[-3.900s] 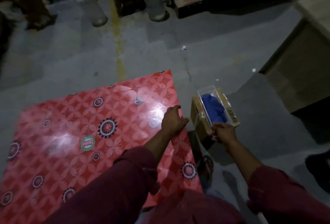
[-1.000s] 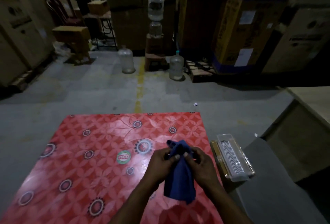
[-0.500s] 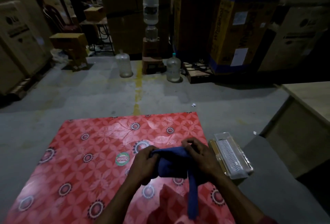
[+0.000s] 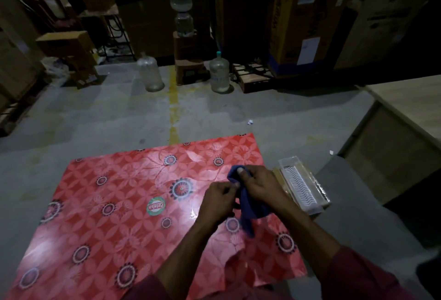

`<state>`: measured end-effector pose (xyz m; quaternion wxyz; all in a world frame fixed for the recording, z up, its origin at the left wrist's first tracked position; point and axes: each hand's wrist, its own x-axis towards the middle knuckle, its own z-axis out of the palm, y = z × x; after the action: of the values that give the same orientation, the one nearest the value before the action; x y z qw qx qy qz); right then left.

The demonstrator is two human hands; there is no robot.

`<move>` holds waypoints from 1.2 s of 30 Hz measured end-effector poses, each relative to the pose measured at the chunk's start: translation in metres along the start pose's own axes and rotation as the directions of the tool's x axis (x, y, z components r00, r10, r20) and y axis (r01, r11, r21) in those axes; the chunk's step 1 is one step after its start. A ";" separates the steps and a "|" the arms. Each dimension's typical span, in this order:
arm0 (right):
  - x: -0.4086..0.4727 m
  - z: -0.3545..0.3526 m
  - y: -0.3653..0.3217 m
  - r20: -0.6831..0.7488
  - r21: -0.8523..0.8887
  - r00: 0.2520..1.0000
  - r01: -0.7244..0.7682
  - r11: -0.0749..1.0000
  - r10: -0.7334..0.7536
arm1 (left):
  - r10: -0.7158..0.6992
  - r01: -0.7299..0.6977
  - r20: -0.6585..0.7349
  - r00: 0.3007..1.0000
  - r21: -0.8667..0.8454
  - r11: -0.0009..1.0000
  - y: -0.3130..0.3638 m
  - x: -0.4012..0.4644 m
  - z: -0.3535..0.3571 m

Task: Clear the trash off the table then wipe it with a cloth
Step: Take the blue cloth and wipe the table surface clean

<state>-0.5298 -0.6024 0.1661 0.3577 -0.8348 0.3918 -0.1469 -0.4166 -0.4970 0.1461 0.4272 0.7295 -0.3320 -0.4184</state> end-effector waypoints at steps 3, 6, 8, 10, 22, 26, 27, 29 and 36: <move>-0.001 0.006 -0.004 0.005 -0.038 0.999 0.034 0.999 -0.034 | -0.039 0.022 -0.081 0.996 -0.193 0.981 -0.006 0.010 0.006; 0.001 0.004 0.003 -0.011 -0.058 1.000 -0.005 0.998 0.004 | -0.016 -0.015 -0.178 0.984 -0.171 0.985 -0.007 0.014 -0.005; 0.002 -0.004 0.008 -0.043 -0.074 0.999 -0.035 0.997 0.032 | -0.028 -0.018 -0.207 0.978 -0.218 0.976 -0.004 0.012 -0.012; 0.001 -0.012 0.013 -0.074 -0.134 0.995 -0.071 0.988 0.062 | -0.025 -0.020 -0.231 0.973 -0.188 0.982 -0.007 0.014 -0.015; -0.020 0.021 -0.003 0.062 0.117 0.990 -0.134 0.984 0.128 | 0.224 -0.216 -0.130 0.966 0.071 0.974 -0.003 0.006 -0.013; -0.022 0.012 -0.010 0.234 0.525 0.943 -0.328 0.786 0.237 | 0.215 -0.210 0.067 0.974 -0.085 0.974 0.012 -0.004 -0.019; -0.021 0.009 -0.010 0.299 0.601 0.922 -0.383 0.702 0.247 | 0.188 -0.179 0.100 0.977 -0.099 0.979 0.015 -0.005 -0.023; -0.022 -0.001 -0.012 0.403 0.721 0.891 -0.451 0.526 0.210 | 0.148 -0.141 0.144 0.978 -0.058 0.988 0.018 -0.004 -0.032; -0.017 -0.014 -0.003 0.473 0.721 0.865 -0.490 0.490 0.169 | 0.408 -0.439 0.176 0.896 0.488 0.754 0.022 -0.005 -0.025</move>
<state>-0.5467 -0.5950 0.1784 0.7876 -0.4883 0.3640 -0.0932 -0.3986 -0.4933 0.1746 0.2898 0.7099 -0.6003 -0.2275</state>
